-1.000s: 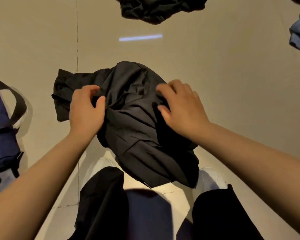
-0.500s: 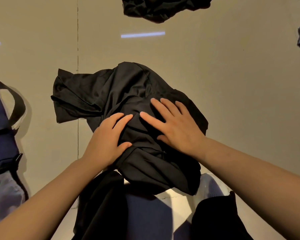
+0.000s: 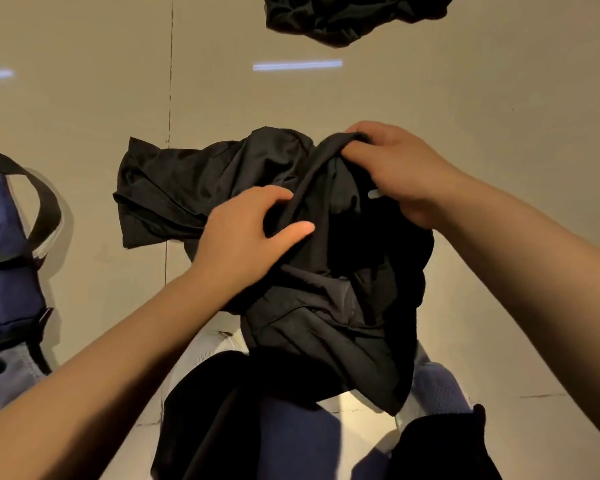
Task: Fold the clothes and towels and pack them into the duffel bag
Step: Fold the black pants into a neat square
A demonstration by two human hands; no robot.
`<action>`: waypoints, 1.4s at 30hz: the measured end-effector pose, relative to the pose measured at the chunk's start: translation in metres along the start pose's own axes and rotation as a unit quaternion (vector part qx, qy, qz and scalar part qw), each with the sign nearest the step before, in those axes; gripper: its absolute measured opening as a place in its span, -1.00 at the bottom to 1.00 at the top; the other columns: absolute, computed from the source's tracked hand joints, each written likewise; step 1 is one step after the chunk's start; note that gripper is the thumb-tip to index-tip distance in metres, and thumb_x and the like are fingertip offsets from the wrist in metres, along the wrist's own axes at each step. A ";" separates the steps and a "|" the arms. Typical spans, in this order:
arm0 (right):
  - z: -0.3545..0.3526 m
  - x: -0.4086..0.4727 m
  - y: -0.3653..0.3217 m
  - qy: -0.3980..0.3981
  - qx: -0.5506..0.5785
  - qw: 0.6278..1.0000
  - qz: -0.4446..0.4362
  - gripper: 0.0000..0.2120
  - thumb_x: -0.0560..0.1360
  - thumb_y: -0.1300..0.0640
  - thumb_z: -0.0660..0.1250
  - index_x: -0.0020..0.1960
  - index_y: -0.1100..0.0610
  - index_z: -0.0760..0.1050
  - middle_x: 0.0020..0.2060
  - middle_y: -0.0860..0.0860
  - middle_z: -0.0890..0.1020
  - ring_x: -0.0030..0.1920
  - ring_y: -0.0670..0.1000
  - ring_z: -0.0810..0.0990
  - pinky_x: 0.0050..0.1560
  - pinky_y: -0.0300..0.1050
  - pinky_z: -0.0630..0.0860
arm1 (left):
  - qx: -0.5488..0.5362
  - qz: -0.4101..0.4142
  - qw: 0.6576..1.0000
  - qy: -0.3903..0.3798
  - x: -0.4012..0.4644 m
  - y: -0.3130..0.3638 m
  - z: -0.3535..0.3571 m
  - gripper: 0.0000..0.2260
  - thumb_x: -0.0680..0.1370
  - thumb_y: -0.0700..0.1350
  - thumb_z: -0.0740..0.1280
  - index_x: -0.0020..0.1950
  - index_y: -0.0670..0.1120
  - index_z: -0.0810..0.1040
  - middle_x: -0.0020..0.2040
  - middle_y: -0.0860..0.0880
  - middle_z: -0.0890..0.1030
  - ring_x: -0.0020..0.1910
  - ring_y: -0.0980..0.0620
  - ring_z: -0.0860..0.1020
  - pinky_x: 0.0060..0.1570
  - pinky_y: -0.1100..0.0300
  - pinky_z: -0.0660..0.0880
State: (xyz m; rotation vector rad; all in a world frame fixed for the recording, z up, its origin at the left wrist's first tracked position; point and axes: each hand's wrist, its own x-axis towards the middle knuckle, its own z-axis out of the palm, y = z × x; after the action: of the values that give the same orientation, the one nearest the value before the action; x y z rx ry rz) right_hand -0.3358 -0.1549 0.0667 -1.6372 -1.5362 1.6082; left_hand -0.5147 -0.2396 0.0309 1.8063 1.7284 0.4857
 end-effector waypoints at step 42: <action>-0.006 -0.033 0.094 0.125 -0.399 0.897 -0.143 -0.77 0.51 0.25 0.30 0.16 0.17 0.51 0.10 0.13 0.51 0.08 0.18 0.48 -0.04 -0.11 0.34 | 0.187 0.295 0.933 -0.081 0.001 -0.011 0.001 -0.80 0.54 -0.15 0.26 0.09 -0.12 0.62 0.00 -0.07 0.63 -0.06 -0.15 0.59 -0.13 -0.02 0.49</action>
State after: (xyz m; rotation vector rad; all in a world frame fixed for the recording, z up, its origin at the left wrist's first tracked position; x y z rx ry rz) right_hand -0.2825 -0.2120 0.0039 -1.7597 -2.3170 0.5795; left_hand -0.5222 -0.2392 0.0229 2.5755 1.1983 0.2323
